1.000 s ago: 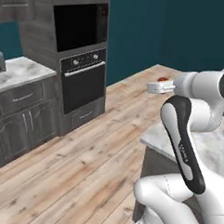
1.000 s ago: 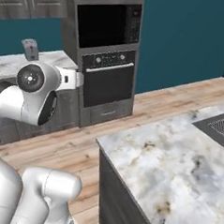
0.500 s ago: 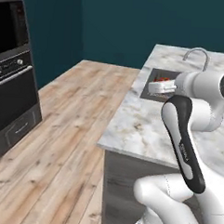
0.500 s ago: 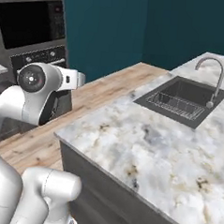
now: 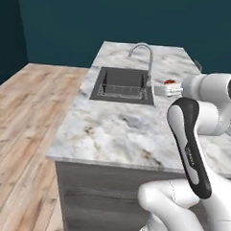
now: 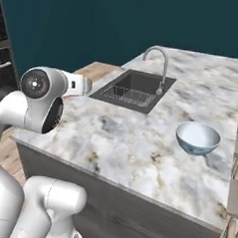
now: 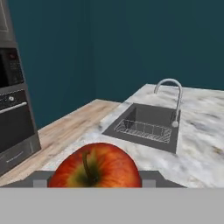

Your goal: Retrieve the apple and peach from the fridge and place them into the bowl on the dining table.

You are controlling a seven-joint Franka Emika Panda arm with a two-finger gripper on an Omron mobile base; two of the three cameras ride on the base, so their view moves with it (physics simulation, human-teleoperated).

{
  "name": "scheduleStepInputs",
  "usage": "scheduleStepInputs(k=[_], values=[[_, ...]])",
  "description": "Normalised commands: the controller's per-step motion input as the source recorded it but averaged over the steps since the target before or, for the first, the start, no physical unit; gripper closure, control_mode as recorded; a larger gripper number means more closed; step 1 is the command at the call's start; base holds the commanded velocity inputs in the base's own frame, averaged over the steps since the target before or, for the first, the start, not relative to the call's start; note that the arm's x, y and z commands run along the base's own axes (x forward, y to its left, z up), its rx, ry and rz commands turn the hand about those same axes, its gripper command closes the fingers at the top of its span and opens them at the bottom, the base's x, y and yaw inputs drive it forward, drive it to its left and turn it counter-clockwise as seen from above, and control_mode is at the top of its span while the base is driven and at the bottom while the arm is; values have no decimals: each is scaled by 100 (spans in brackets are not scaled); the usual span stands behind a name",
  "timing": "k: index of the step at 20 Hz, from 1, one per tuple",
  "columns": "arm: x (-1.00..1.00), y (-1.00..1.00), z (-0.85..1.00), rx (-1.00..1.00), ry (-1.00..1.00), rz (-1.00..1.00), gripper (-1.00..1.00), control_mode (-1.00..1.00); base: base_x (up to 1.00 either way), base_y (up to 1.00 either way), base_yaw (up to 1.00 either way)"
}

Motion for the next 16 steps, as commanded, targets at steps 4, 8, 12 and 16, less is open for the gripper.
scheduleStepInputs(k=[4, 8, 12, 16], values=[[0, 0, 0, 0, 0, 0, 100, 100, 0, -94, -36], [0, 0, 0, 0, 0, 0, 100, 100, 0, -100, -33], [0, 0, 0, 0, 0, 0, 100, 100, 0, -100, -32], [0, 0, 0, 0, 0, 0, 100, 100, 0, -100, -30]])
